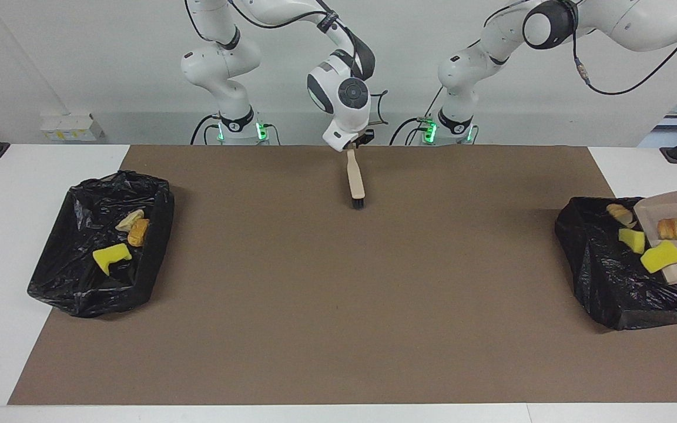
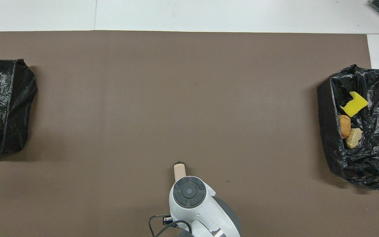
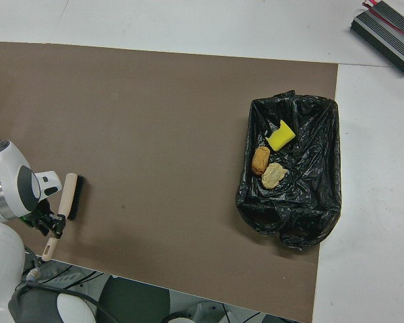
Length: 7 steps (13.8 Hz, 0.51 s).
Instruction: Sweep and dump trash in bin
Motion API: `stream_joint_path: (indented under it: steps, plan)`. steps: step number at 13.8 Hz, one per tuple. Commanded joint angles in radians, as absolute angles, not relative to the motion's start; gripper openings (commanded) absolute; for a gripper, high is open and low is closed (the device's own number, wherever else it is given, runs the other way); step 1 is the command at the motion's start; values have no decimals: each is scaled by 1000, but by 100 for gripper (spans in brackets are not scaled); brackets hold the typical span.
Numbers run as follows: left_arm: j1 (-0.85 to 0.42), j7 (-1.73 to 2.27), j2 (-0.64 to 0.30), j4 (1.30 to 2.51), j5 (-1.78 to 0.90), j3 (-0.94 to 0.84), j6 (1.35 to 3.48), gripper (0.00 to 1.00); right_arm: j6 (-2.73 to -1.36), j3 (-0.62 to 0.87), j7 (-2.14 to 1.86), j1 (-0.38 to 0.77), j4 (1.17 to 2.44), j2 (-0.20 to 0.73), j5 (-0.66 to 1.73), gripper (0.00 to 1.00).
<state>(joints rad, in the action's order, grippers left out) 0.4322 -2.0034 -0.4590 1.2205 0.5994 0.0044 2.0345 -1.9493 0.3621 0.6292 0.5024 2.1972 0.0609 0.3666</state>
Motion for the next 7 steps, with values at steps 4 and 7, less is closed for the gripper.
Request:
stream_joint_path:
  steps: [4, 7]
  plan:
    - [405, -1945, -391, 1230, 759, 20, 2054, 0, -1734, 354, 509, 335, 2034, 26, 364, 100]
    - [394, -1948, -336, 1242, 755, 12, 2011, 0, -1658, 356, 447, 237, 1939, 26, 321, 100]
